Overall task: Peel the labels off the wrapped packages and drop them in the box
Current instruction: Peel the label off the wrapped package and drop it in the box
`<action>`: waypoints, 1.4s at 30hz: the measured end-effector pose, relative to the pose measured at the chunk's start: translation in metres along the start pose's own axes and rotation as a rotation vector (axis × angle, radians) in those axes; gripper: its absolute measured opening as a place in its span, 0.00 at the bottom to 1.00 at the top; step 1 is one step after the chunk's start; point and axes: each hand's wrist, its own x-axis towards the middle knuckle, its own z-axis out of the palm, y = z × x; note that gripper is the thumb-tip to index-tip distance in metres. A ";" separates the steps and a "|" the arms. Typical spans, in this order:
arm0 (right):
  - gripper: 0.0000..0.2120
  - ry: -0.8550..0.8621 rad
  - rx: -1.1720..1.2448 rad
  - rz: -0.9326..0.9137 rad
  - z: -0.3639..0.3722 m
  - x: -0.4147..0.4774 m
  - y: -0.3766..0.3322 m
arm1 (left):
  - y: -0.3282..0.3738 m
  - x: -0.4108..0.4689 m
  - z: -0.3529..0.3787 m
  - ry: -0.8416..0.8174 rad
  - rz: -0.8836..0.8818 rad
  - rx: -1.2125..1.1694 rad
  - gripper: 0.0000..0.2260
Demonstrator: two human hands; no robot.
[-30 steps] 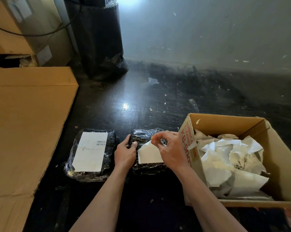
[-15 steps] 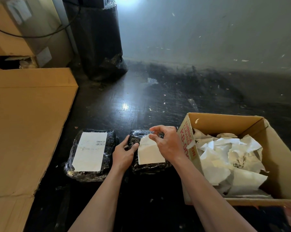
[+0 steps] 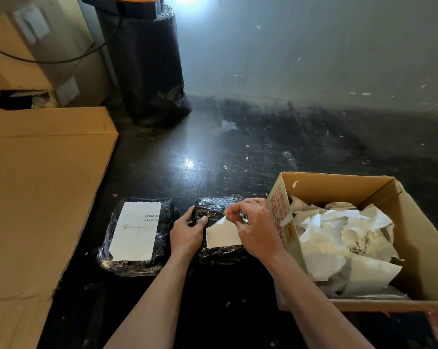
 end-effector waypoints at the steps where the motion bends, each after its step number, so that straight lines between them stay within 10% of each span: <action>1: 0.07 0.001 0.000 0.001 0.000 -0.001 -0.001 | 0.001 0.000 0.000 0.007 -0.002 0.009 0.27; 42: 0.11 -0.059 0.052 0.028 -0.006 0.001 -0.009 | -0.003 -0.021 -0.001 0.029 -0.013 -0.017 0.28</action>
